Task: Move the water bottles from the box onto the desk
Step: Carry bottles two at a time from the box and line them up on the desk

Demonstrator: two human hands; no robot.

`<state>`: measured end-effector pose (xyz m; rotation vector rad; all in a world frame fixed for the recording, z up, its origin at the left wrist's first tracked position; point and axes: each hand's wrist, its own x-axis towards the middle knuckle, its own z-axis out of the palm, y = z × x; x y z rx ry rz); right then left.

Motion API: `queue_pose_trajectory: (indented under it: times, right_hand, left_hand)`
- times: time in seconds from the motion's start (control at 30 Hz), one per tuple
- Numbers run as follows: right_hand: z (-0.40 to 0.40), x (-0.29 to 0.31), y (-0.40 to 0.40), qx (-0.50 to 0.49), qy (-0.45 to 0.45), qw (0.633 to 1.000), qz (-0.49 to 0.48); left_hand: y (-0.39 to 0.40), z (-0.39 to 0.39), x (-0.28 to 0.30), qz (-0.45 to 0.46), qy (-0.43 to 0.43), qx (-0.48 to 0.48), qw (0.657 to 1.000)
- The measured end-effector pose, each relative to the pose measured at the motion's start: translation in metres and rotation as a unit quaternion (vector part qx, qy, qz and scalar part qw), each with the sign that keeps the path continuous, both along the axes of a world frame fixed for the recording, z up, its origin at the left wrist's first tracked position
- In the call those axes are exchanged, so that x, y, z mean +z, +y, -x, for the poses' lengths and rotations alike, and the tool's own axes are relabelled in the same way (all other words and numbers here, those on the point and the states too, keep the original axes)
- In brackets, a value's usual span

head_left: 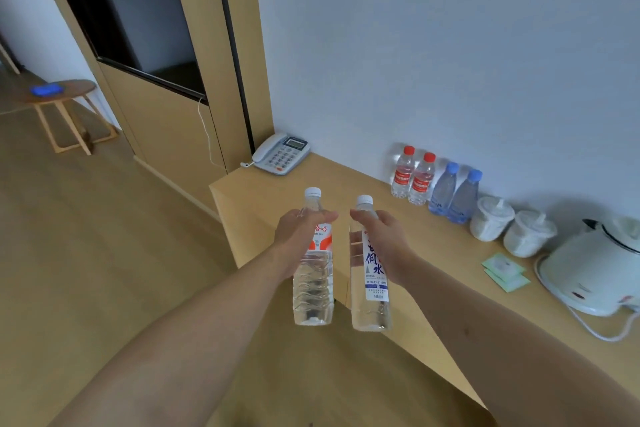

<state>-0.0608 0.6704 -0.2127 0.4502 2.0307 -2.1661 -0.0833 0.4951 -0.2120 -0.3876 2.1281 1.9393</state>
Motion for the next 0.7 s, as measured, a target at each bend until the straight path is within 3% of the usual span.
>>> queue_pose_trajectory:
  times: [0.2,0.37,0.57,0.7]
  right_hand:
    - [0.092,-0.019,-0.019,-0.055,0.004,0.998,0.0]
    - [0.16,-0.015,-0.034,-0.136,0.0,0.991,0.004]
    - [0.213,-0.01,-0.043,-0.247,0.007,0.965,-0.084]
    - [0.23,-0.019,-0.037,-0.27,-0.006,0.957,-0.11]
  left_hand:
    - [-0.014,0.117,-0.017,0.003,0.006,-0.059,0.998]
    - [-0.022,0.215,-0.003,0.013,0.005,-0.164,0.986]
    - [-0.019,0.294,0.002,0.032,0.019,-0.294,0.955]
    - [-0.006,0.323,-0.01,0.036,0.025,-0.324,0.945]
